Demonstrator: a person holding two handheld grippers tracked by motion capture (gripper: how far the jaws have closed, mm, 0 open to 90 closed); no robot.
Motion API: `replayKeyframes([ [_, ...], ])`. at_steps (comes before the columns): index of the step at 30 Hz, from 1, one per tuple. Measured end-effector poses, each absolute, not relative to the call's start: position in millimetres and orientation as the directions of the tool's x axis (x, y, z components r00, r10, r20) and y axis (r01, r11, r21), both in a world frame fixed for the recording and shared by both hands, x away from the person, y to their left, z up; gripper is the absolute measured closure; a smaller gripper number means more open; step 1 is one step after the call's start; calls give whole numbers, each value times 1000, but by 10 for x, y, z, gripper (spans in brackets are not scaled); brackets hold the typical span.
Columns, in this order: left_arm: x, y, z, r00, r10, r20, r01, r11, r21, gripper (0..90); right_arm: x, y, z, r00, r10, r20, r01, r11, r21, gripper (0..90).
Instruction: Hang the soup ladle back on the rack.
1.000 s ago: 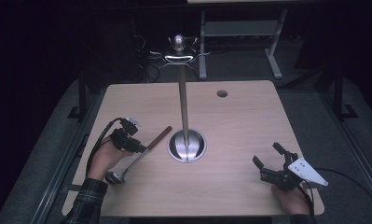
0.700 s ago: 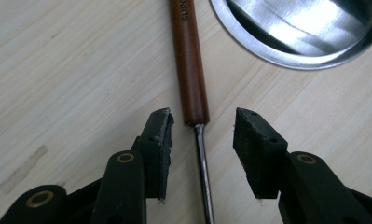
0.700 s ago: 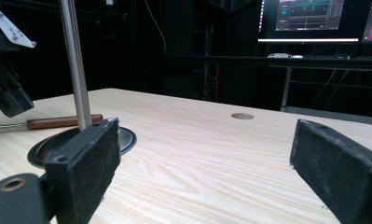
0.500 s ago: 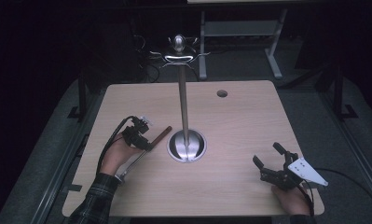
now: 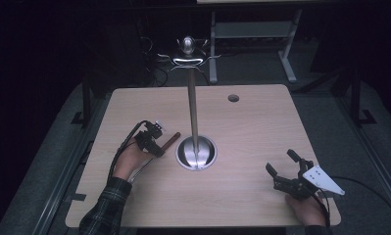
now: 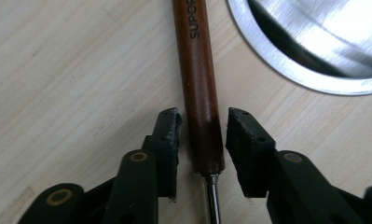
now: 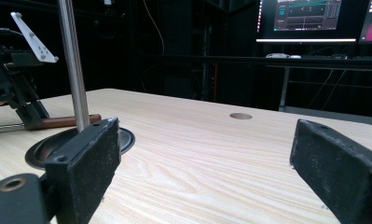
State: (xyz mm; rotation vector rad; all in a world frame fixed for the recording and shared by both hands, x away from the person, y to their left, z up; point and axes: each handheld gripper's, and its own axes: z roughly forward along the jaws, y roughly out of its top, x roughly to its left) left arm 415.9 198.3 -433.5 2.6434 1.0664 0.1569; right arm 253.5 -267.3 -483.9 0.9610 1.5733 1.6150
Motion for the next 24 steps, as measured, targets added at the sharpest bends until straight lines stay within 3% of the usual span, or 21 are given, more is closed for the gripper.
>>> replayKeyframes([
  [24,4128,1941,-4374,667,745,3,708,-634,311,739,2538,-2676,-4840,-500,864,51,26,-44,999,80],
])
